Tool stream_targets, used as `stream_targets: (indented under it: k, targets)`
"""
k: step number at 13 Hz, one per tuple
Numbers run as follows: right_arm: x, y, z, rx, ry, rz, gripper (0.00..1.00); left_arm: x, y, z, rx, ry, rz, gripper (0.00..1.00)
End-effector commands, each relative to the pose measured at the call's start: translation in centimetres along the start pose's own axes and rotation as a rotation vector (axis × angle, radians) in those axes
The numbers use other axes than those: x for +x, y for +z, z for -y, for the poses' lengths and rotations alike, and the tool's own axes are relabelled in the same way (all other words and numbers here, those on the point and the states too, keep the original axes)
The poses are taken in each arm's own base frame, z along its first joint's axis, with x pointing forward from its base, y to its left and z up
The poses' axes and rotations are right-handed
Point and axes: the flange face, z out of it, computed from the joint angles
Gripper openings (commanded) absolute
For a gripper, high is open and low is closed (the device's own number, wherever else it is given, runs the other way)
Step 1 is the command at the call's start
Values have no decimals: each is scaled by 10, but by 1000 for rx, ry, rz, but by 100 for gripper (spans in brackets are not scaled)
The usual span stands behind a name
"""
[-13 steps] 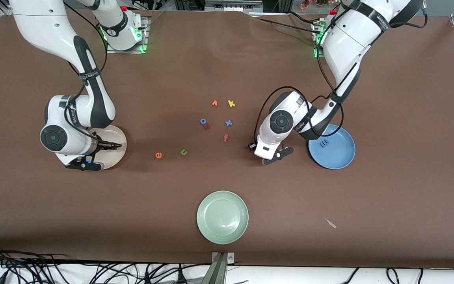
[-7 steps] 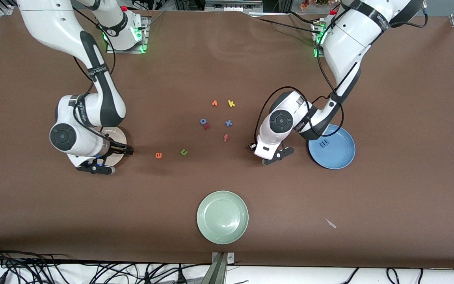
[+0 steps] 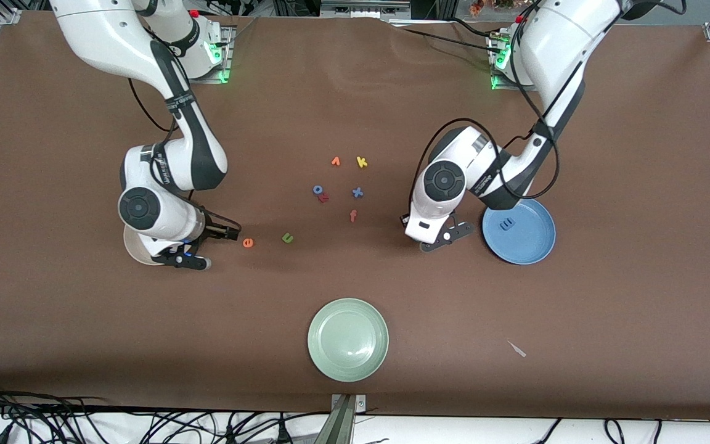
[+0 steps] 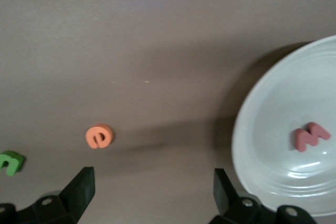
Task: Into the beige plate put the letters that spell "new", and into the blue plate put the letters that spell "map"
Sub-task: 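Drop the yellow letter on the blue plate with the left gripper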
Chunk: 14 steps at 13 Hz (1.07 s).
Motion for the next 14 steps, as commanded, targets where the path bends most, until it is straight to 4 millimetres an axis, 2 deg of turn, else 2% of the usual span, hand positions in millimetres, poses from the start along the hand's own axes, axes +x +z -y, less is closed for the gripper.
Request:
stream_targets:
  k: [1,3,4,5,6,8,10,12,14]
  targets:
    - [5,8,16,6,-2,-9,100,25,-28,44,53,178,9,14]
    - [3,17,31,7,-28,-31,100,49,-40,83,77,299,33,15]
    - [1,17,36,11,-34,-44,100,66,-38,111,84,345,57,15]
    - [1,19,39,11,-40,-50,100,74,-35,132,85,403,72,15]
    - [2,22,40,14,-41,-63,100,80,-29,145,92,445,84,15]
    - [1,36,47,19,-57,-86,100,85,-12,165,134,498,95,15]
    - [2,44,51,24,-71,-103,100,83,4,174,207,540,84,15]
    - [2,47,52,26,-71,-106,100,89,20,188,186,548,70,15]
    - [2,52,51,23,-71,-100,94,103,33,209,156,585,79,15]
